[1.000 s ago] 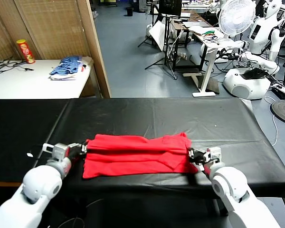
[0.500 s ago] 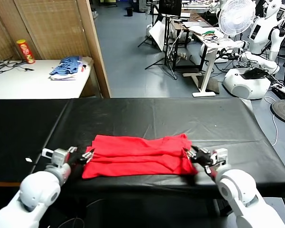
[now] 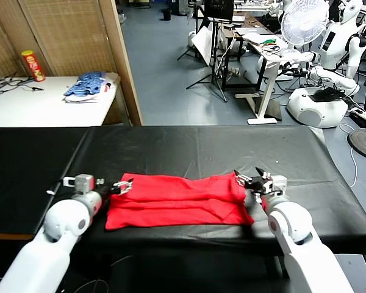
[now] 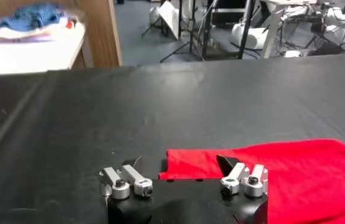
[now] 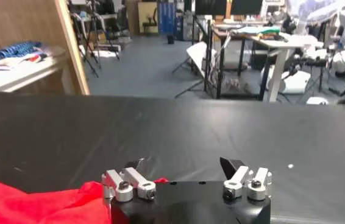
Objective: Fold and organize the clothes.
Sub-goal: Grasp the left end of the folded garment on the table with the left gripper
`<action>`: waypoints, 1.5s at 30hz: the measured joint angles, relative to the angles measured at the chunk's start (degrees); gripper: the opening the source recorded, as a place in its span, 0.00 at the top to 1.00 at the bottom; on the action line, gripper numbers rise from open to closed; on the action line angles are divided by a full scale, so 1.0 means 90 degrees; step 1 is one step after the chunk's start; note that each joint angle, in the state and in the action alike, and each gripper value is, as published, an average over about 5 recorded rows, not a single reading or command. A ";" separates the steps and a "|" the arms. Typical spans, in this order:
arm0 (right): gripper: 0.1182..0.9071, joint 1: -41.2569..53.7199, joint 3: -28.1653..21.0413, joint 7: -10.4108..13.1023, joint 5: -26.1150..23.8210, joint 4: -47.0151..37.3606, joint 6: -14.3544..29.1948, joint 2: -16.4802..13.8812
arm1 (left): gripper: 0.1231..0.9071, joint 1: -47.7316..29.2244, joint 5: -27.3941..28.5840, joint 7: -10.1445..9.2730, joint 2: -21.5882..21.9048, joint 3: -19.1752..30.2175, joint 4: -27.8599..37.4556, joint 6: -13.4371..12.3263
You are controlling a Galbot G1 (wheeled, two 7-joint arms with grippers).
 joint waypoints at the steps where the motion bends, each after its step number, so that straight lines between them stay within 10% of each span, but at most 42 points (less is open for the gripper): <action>1: 0.18 0.0018 -0.0014 -0.0013 -0.0028 -0.0060 0.0013 0.0042 | 0.14 -0.0063 -0.0032 0.0002 -0.0044 0.0015 0.0103 -0.0018; 6: 0.43 0.0047 -0.0068 -0.0058 -0.0178 -0.0290 0.0097 0.0229 | 0.29 -0.0207 -0.0192 -0.0010 -0.0133 0.0025 0.0476 -0.0062; 13: 0.90 -0.0048 -0.0095 0.0190 -0.0534 -0.0366 0.0391 0.0472 | 0.79 -0.0111 -0.0027 -0.0026 -0.0199 0.0003 0.0576 -0.0191; 18: 0.99 -0.0186 -0.0136 0.0592 -0.0826 -0.0340 0.0631 0.0644 | 0.99 -0.0015 0.0544 -0.0032 -0.0323 0.0001 0.0531 -0.0547; 26: 0.97 -0.0338 -0.0089 0.0408 -0.0814 -0.0280 0.0658 0.0751 | 0.99 0.0170 0.1378 0.0003 -0.0411 -0.0055 0.0364 -0.0803; 30: 0.78 -0.0463 0.0027 0.0266 -0.0769 -0.0124 0.0639 0.0673 | 0.94 0.0188 0.1342 0.0015 -0.0408 -0.0092 0.0307 -0.0821; 39: 0.21 -0.0829 0.0365 0.0224 -0.0474 0.0478 0.0589 0.0439 | 0.34 0.0335 0.1062 0.0007 -0.0198 -0.0298 0.0047 -0.0802; 45: 0.14 -0.1020 0.0474 0.0227 -0.0374 0.0902 0.0529 0.0369 | 0.14 0.0665 0.0788 -0.0001 -0.0184 -0.0617 -0.0307 -0.0786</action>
